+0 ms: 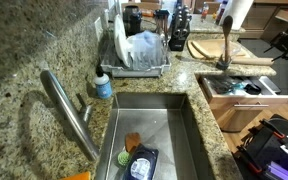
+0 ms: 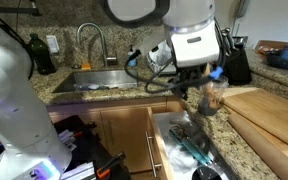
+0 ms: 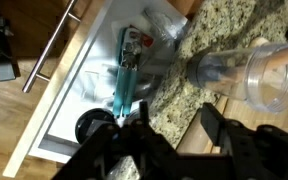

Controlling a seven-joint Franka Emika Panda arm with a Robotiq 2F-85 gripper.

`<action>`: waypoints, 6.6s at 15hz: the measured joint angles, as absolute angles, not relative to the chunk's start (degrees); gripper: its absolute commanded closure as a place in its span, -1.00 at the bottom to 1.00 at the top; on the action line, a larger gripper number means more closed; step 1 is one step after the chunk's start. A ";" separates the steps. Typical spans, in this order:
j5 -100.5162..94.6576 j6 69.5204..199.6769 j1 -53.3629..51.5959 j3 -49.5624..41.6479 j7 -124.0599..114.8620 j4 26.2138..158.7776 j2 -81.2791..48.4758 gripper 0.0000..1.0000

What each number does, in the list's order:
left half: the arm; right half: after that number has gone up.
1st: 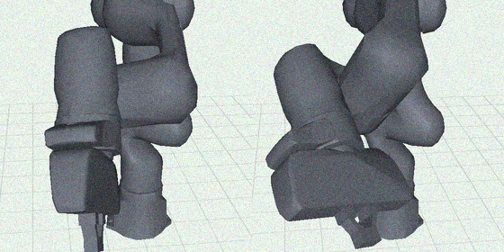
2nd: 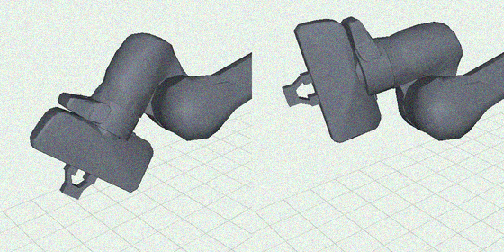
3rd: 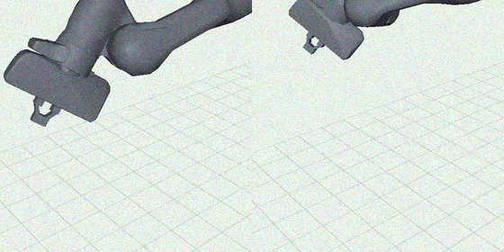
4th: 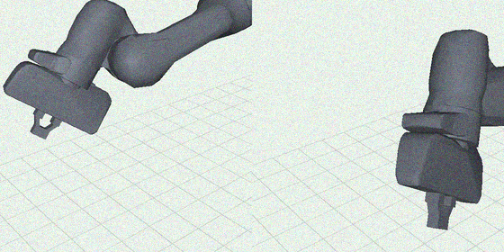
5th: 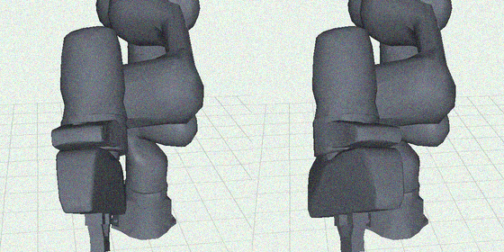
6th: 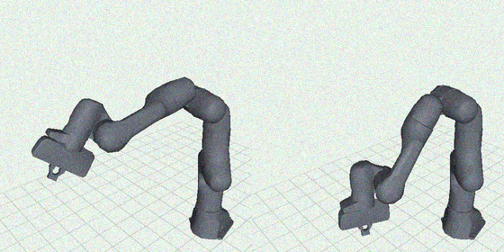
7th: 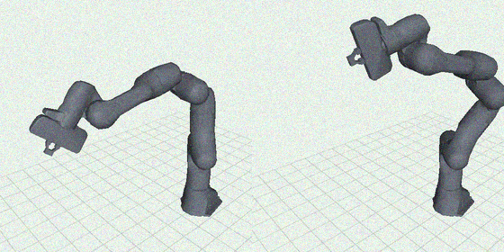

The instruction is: Put the can opener in the drawer then put it back on the counter top

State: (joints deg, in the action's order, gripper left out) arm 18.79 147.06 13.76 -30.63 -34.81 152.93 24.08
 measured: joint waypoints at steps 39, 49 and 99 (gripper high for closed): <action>22.88 158.49 14.00 -15.25 -44.11 141.52 -15.68 -1.00; 23.63 157.80 13.57 -14.59 -47.86 135.91 -24.83 -1.00; -13.50 151.38 18.29 -24.73 -49.74 153.86 9.82 0.90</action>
State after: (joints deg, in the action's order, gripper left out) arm -13.50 151.38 18.29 -24.73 -49.74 153.86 9.82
